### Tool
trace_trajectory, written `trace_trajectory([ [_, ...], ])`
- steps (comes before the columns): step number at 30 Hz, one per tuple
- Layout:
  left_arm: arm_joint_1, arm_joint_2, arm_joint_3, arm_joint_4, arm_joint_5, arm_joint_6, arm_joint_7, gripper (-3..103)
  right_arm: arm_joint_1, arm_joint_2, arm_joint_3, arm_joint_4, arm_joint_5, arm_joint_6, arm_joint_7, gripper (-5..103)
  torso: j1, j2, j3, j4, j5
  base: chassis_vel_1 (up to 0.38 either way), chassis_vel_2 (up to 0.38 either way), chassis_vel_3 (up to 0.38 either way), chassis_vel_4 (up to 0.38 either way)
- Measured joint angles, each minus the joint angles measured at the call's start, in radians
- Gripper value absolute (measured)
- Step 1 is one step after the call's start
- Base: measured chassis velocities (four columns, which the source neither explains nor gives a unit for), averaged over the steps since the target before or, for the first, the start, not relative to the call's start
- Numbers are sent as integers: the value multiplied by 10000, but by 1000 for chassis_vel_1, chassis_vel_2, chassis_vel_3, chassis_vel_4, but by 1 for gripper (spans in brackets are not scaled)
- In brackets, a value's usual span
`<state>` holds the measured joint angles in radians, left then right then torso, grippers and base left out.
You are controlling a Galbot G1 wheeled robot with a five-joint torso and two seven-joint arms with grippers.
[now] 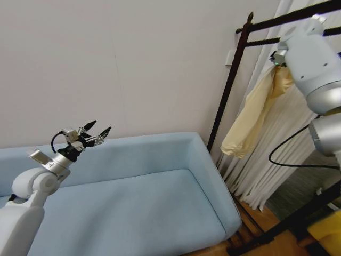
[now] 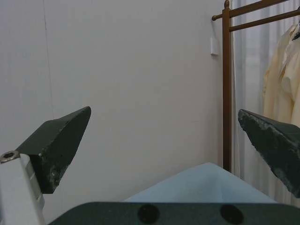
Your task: Pick up the clothes from the sofa and hang them on the clothes hanger.
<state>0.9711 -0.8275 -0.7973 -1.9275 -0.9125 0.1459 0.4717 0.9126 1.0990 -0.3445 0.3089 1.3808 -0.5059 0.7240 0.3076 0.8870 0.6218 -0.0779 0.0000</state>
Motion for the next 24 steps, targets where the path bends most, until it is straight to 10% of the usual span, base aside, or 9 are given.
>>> trace_trajectory([
  [24,133,-60,-42,-76,47,33,141,100,-386,-211,293,428,230,110,517,2,0,0,-1,-2,-1,0,0,0,0],
])
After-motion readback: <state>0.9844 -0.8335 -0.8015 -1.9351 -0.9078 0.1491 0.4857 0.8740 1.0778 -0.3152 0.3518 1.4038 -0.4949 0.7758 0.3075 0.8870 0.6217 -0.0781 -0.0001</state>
